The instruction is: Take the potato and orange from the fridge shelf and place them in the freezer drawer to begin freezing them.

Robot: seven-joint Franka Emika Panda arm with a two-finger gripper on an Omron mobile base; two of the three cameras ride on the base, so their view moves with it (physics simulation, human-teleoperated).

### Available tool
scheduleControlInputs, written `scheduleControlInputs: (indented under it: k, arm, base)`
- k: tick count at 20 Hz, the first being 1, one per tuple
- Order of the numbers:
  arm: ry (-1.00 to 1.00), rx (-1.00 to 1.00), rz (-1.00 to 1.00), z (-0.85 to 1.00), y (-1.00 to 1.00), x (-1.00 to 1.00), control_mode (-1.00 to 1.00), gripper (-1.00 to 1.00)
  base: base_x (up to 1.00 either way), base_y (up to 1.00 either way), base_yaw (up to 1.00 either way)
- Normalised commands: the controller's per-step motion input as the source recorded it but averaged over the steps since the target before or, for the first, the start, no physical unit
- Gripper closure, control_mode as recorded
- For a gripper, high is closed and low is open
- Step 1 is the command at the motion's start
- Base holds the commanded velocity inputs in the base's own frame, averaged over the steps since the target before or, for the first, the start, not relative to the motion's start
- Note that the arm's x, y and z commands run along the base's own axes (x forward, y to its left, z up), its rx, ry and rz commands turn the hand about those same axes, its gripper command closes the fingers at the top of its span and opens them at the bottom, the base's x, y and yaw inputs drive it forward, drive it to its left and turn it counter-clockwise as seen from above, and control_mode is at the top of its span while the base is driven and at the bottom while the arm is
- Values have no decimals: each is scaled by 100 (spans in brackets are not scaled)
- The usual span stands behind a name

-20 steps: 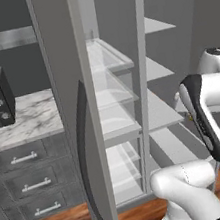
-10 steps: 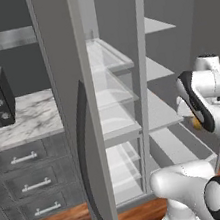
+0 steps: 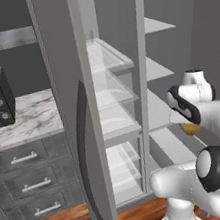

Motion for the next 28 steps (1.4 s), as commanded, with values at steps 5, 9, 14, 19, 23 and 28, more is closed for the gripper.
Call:
scheduleControlInputs:
  k: [5,9,14,19,23,28]
  arm:
    - [-1,-2,-3,-77,-18,36,-100,100]
    - [-3,0,0,-57,-24,10,-100,100]
    - [-1,0,0,-30,-20,6,-100,100]
    - [0,0,0,-31,-13,10,-100,100]
    - [0,0,0,-44,-20,15,-100,100]
    - [0,0,0,-42,-7,17,-100,100]
  base:
    - [0,0,0]
    - [0,0,0]
    - [0,0,0]
    - [0,0,0]
    - [0,0,0]
    - [0,0,0]
